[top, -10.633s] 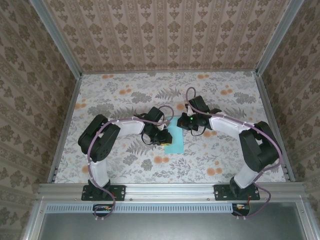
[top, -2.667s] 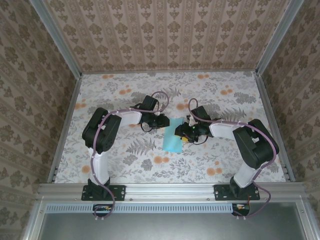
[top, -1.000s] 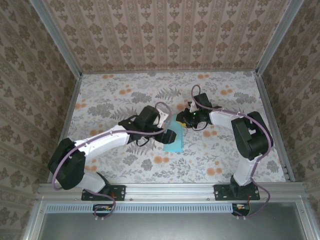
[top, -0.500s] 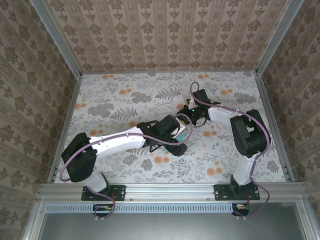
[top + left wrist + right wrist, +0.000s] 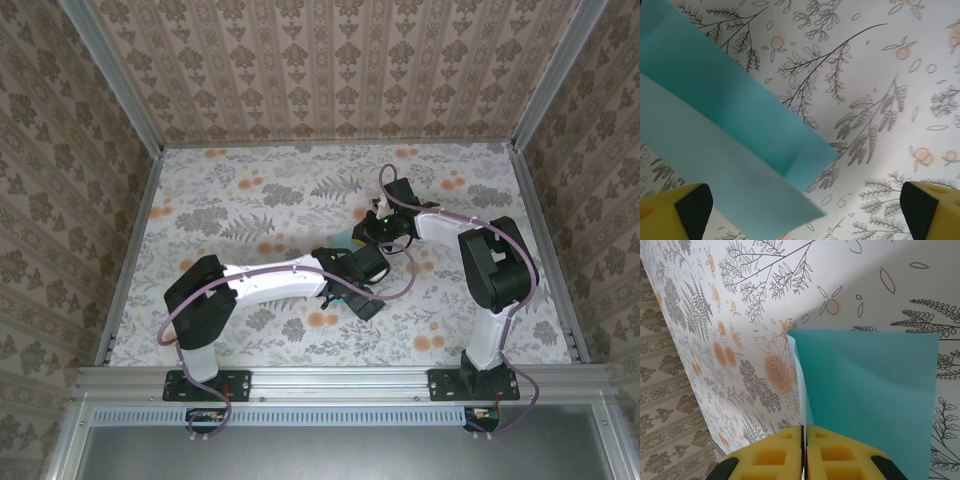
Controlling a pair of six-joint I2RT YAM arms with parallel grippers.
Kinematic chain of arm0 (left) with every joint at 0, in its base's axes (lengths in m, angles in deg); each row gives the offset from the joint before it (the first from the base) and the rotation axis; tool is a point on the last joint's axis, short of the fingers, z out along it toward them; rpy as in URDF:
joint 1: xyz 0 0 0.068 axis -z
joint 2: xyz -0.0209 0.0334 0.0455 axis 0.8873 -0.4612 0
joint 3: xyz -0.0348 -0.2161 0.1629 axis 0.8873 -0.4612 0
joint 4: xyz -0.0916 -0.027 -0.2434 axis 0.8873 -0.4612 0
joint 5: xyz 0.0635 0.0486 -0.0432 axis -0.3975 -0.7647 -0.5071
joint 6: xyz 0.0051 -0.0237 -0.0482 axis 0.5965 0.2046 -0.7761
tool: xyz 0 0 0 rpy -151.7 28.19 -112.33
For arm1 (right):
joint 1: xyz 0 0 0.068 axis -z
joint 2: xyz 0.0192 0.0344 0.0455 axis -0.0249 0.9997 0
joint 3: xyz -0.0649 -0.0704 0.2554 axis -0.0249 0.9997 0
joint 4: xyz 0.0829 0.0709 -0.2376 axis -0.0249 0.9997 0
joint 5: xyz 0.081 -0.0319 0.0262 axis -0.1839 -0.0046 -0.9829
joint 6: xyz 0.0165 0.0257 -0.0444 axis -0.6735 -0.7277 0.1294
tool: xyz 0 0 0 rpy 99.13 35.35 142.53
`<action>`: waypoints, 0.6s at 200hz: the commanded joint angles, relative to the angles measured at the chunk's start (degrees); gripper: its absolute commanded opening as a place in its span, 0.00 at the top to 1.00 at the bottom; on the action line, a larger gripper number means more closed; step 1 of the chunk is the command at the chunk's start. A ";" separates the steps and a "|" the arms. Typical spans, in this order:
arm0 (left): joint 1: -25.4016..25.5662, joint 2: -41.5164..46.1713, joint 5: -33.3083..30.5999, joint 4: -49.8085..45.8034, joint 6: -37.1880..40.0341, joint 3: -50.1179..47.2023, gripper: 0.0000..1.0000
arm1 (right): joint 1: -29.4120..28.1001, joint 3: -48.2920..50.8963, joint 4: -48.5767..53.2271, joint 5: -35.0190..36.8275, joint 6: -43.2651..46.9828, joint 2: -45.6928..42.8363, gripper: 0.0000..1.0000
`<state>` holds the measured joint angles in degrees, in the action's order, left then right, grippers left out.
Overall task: Fold a paper plane with a square sheet of paper (fold left side to right side)
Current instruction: Fold the triangle a second time at the center of the table.
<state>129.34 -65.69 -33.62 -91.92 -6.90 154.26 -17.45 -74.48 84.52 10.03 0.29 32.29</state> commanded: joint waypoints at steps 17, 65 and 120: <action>0.97 -2.37 -5.91 -3.99 0.49 2.47 0.01 | 0.39 -1.37 1.95 -1.89 0.78 0.99 0.90; 1.05 -3.00 -5.36 -3.79 0.46 2.91 0.22 | 0.39 -1.28 2.13 -1.79 0.86 1.05 0.90; 1.05 0.12 -4.12 -2.08 0.08 0.91 0.65 | 0.40 -1.94 4.47 -0.52 2.44 1.32 0.90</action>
<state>130.02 -68.31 -37.79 -93.85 -6.53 155.53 -17.45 -74.74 85.87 9.66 1.18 32.37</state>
